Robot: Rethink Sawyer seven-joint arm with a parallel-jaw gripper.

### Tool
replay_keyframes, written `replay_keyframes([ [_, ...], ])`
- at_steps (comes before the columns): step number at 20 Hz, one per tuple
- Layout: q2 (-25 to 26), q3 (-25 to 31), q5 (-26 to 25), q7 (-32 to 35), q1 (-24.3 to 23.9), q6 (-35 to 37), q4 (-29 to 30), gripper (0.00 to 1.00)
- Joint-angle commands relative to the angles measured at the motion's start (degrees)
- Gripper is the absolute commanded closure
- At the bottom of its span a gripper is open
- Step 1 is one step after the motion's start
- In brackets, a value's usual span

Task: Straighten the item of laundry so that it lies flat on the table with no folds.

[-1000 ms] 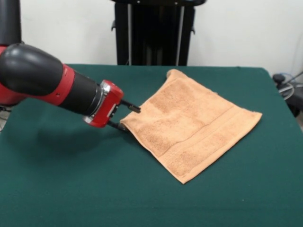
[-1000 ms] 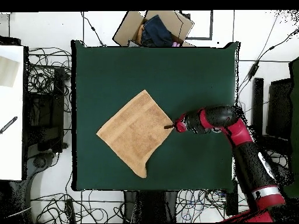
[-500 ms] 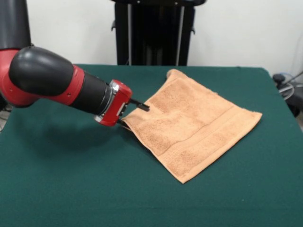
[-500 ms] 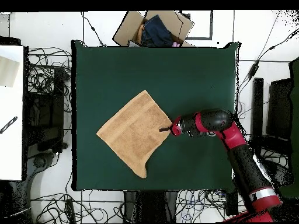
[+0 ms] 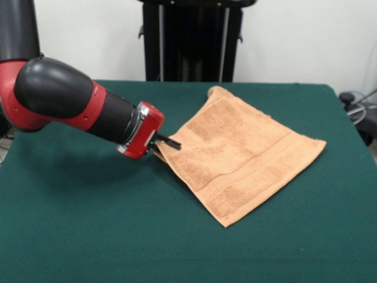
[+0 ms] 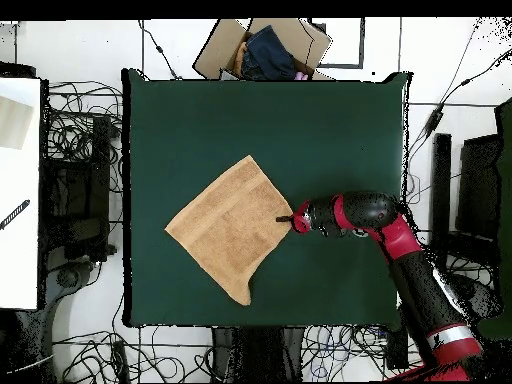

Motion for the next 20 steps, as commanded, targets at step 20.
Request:
replay_keyframes([
  [20, -0.9, -6.1, -3.4, -4.9, 2.3, 2.5, -2.5, 1.0],
])
